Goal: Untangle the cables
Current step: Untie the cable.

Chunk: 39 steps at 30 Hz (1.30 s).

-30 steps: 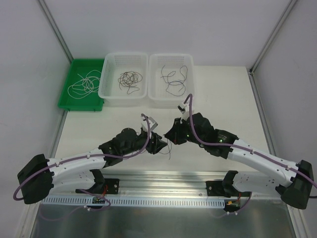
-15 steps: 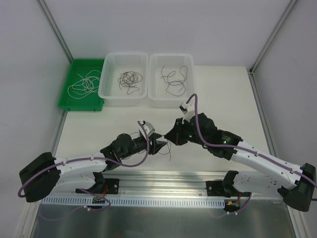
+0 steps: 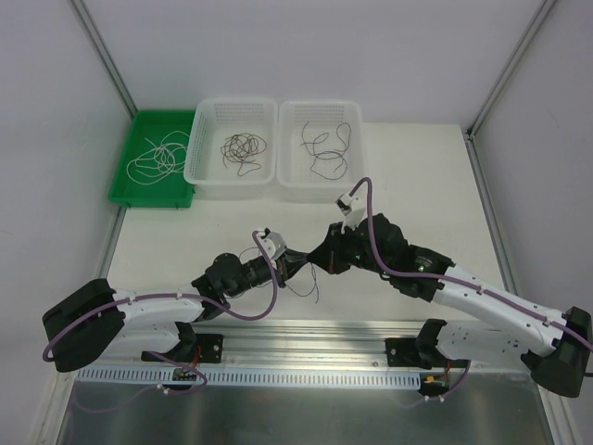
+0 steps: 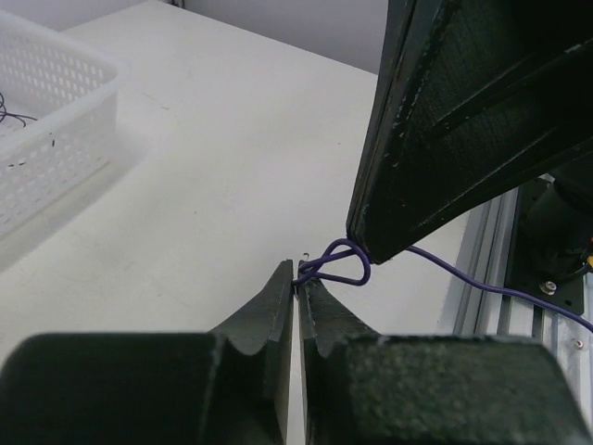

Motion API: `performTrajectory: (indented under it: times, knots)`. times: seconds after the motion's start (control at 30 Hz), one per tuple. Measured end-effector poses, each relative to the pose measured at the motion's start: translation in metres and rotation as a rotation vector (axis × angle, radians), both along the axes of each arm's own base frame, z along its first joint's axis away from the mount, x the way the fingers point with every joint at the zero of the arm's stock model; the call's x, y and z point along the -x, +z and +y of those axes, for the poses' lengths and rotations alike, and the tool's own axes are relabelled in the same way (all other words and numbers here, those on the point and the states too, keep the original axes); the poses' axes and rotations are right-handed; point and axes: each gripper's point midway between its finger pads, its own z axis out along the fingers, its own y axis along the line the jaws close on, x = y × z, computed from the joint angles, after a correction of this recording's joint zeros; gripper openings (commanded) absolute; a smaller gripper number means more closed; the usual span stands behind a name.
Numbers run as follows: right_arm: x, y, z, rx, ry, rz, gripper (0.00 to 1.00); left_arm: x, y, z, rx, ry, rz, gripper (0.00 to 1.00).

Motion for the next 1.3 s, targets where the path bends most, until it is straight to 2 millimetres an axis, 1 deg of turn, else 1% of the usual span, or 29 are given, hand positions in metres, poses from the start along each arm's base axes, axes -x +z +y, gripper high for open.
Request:
performTrajectory:
  times: [0.13, 0.17, 0.2, 0.23, 0.27, 0.63, 0.77, 0.97, 1.1, 1.3]
  knots:
    - [0.000, 0.003, 0.000, -0.009, -0.001, -0.004, 0.02, 0.001, 0.003, -0.001, 0.007, -0.010, -0.016, 0.00]
    - [0.000, 0.003, -0.001, -0.010, -0.001, -0.004, 0.05, 0.001, 0.004, -0.001, 0.008, -0.011, -0.016, 0.00]
    - [0.000, 0.003, -0.001, -0.010, -0.003, -0.005, 0.13, 0.001, 0.004, -0.001, 0.008, -0.011, -0.017, 0.00]
    - [0.001, 0.003, -0.002, -0.010, -0.005, -0.002, 0.18, 0.001, 0.004, -0.001, 0.009, -0.011, -0.017, 0.00]
    - [0.001, 0.003, -0.002, -0.007, -0.006, -0.001, 0.20, 0.002, 0.004, 0.000, 0.009, -0.010, -0.017, 0.00]
    - [0.010, 0.007, -0.015, 0.005, 0.004, -0.009, 0.21, 0.003, 0.009, 0.004, 0.025, -0.003, -0.027, 0.00]
    - [0.016, 0.006, -0.013, 0.011, 0.025, -0.009, 0.25, 0.003, 0.006, 0.005, 0.015, 0.002, -0.019, 0.00]
    - [0.025, 0.006, -0.010, 0.012, 0.052, -0.007, 0.38, -0.001, -0.003, 0.008, -0.014, 0.027, 0.001, 0.00]
    - [0.030, 0.009, -0.008, -0.005, 0.057, 0.002, 0.39, -0.004, -0.004, 0.009, -0.020, 0.044, 0.005, 0.00]
    - [0.034, 0.017, 0.004, -0.058, 0.045, 0.021, 0.40, -0.008, -0.006, 0.010, -0.039, 0.065, 0.006, 0.00]
